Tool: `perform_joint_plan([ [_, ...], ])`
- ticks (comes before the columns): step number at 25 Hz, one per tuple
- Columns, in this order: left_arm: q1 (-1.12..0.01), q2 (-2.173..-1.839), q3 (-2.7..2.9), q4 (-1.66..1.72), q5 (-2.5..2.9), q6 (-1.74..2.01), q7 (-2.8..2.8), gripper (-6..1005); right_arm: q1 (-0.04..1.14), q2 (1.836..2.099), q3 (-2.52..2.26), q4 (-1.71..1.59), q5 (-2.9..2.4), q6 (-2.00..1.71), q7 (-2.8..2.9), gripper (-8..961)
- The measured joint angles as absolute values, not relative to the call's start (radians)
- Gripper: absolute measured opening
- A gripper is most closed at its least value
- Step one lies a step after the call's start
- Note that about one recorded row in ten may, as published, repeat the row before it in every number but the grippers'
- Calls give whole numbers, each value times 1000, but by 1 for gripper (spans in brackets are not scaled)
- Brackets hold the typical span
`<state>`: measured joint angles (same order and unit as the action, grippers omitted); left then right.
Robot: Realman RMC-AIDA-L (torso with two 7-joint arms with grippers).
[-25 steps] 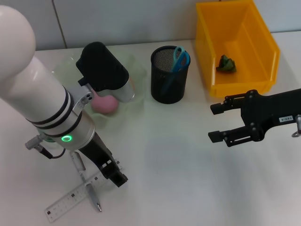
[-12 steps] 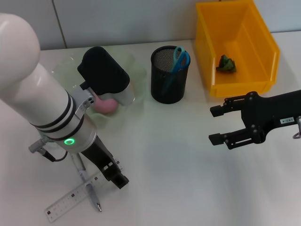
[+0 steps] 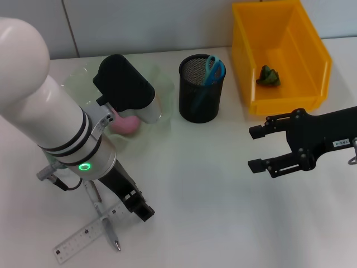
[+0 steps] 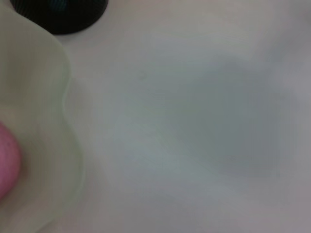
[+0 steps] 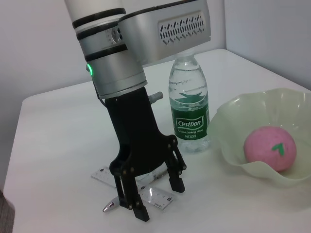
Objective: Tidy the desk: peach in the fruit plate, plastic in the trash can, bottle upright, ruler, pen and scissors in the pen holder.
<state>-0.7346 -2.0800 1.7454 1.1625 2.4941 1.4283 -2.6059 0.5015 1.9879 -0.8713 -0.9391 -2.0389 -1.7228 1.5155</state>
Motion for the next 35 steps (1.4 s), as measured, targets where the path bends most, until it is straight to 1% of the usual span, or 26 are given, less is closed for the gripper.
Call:
perform_joint_plan([
  [30,-742,-2080,1784,1148,2501,1402,-2619,704,512,1986,-871,-942,-2053,-1723,1516,774],
  [35,-744,-2080,1785,1152,2506,1402,-2620,689,512,1986,-871,-942,-2053,-1723,1516,774],
])
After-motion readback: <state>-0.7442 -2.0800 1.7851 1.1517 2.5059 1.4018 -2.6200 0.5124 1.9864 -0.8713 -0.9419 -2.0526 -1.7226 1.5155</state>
